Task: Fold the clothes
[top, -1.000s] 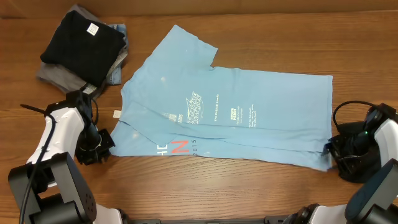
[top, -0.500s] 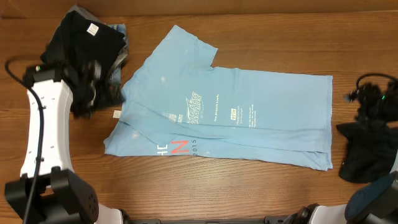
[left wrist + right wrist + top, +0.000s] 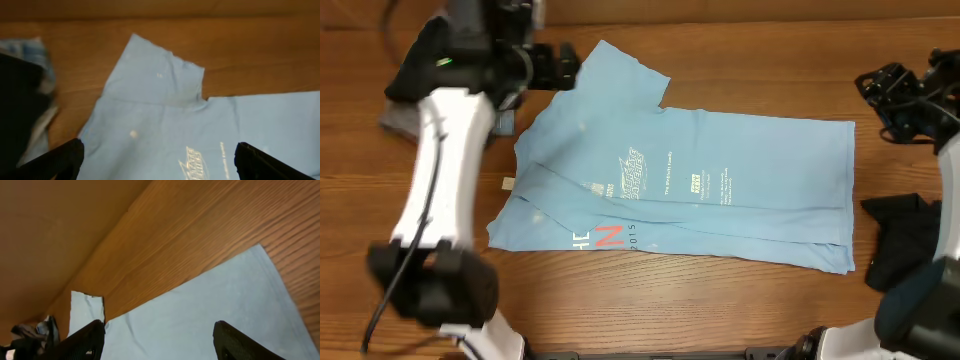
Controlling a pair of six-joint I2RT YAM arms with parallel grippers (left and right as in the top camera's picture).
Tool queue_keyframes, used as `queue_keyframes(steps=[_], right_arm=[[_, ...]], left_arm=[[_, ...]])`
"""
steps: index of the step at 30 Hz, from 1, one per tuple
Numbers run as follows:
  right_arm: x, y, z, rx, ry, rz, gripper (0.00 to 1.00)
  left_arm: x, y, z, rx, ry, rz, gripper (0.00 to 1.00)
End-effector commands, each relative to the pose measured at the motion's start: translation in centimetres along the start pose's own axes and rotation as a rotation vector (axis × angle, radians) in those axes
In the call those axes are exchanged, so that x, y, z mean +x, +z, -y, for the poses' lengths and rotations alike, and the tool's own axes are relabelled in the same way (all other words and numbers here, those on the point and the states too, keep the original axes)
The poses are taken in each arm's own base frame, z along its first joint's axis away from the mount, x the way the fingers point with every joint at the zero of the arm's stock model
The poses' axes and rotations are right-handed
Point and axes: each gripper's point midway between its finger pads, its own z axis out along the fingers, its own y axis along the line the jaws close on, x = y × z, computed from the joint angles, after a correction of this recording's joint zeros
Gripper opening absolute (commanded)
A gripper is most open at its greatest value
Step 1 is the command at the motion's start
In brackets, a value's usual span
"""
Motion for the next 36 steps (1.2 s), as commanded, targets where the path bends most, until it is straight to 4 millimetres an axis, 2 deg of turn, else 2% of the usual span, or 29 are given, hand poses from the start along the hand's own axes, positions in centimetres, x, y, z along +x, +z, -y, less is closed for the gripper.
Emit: queue_keyframes(steps=[1,5,9,13,19,22,25,28,31,36], right_arm=[[0.3,1.9,0.8,0.023,0.026,-0.036,0.72],[1.3,3.2,2.1,0.052,0.049,-0.091,0.72],[2.1,3.4,2.7,0.074,0.065,-0.120,0.72],[2.8,3.2,3.1,0.096,0.080,-0.147,0.73],[3.5,3.1,4.6,0.169,0.094,-0.161,0.73],[3.3,3.1,4.9,0.189,0.091,-0.151,0.73],[2.4,3.1,5.9,0.242,0.076,-0.104,0.74],[0.8,3.5,6.9,0.296,0.054,-0.035,0.74],[-0.3,4.3,7.7,0.325,0.041,0.010,0.74],[-1.5,7.4,9.5,0.344,0.028,0.041,0.74]], left_arm=[[1.5,6.5,-1.6,-0.119,0.017,-0.088,0.98],[1.9,12.8,-2.9,-0.191,0.055,-0.103,1.00],[2.5,17.0,-3.8,-0.202,0.063,-0.089,1.00],[3.2,20.0,-5.9,-0.276,0.053,-0.061,1.00],[5.3,23.2,-6.8,-0.267,0.050,-0.088,0.99],[6.0,23.9,-7.0,-0.267,0.048,-0.099,0.84],[6.1,23.9,-6.7,-0.248,0.047,-0.105,0.59],[6.8,24.0,-5.9,-0.203,0.039,-0.132,0.27],[7.5,23.8,-5.0,-0.152,0.007,-0.174,0.04],[7.9,22.2,-4.5,-0.157,-0.054,-0.241,0.04]])
